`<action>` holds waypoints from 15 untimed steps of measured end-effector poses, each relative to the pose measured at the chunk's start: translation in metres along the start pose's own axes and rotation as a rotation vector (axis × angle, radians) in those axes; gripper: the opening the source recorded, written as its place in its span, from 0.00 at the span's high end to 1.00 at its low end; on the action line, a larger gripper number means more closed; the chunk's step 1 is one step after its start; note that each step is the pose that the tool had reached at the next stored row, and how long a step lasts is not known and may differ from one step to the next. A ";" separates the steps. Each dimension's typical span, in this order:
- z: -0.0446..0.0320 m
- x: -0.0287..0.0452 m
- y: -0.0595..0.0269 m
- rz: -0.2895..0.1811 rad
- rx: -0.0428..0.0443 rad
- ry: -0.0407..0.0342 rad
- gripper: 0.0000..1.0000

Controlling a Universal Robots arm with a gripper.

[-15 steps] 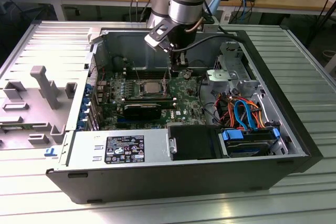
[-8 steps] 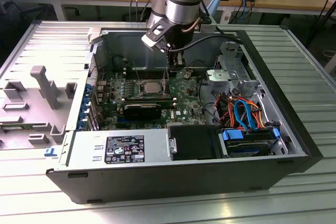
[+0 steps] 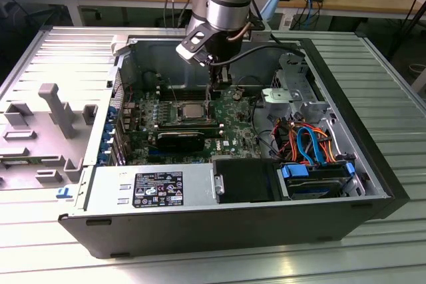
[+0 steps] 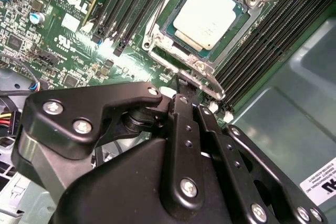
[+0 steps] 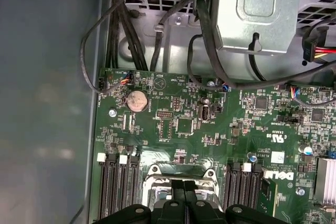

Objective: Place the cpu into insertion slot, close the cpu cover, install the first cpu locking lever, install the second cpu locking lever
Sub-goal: 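Close the cpu cover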

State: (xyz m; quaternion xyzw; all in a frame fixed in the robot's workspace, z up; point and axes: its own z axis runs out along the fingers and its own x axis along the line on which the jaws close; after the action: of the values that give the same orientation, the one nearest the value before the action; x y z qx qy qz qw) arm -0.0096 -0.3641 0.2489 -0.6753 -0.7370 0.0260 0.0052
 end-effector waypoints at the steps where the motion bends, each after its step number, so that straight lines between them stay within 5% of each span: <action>1: 0.0000 0.0001 -0.0008 0.000 0.0000 0.0000 0.89; 15: 0.0023 0.0013 -0.0142 0.000 -0.0001 0.0002 0.89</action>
State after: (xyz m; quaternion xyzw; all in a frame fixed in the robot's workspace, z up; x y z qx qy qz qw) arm -0.0240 -0.3641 0.2472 -0.6753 -0.7371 0.0259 0.0053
